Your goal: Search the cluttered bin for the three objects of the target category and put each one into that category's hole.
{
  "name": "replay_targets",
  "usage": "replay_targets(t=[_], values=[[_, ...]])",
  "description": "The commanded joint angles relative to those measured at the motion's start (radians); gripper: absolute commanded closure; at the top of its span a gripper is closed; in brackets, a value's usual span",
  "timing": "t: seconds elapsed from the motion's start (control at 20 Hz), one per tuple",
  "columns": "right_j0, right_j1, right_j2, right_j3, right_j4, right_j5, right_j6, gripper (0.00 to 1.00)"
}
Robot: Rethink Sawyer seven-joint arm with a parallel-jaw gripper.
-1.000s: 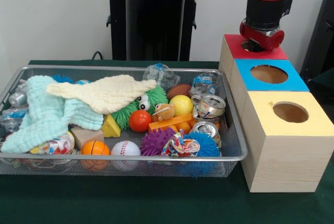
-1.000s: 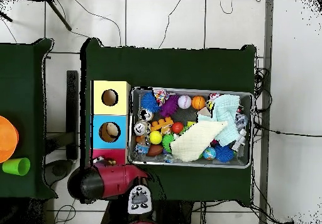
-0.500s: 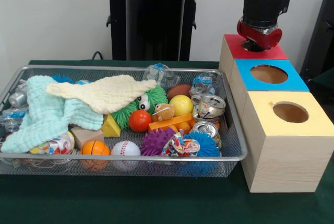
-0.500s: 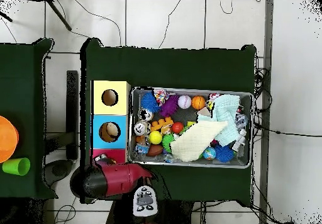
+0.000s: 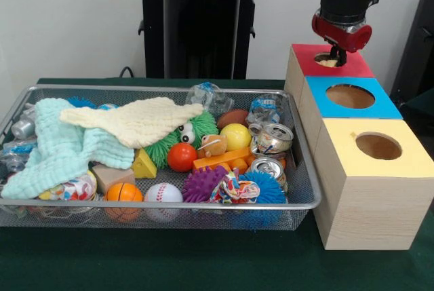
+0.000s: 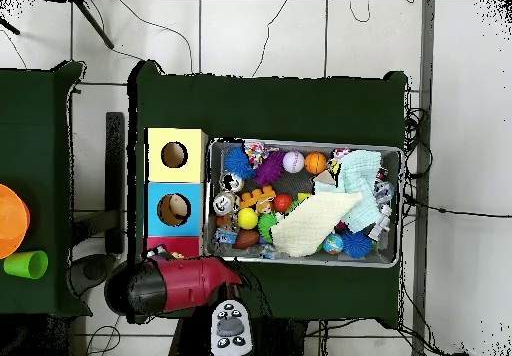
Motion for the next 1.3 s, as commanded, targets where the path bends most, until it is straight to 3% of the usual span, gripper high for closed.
replay_targets(t=[0.05, 0.35, 1.3], values=[[-0.034, -0.109, 0.056, -0.040, 0.008, 0.125, -0.027, 1.00], [-0.053, -0.144, 0.075, -0.021, 0.018, 0.146, -0.030, 1.00], [-0.067, -0.093, 0.102, 0.029, -0.020, 0.011, -0.013, 1.00]])
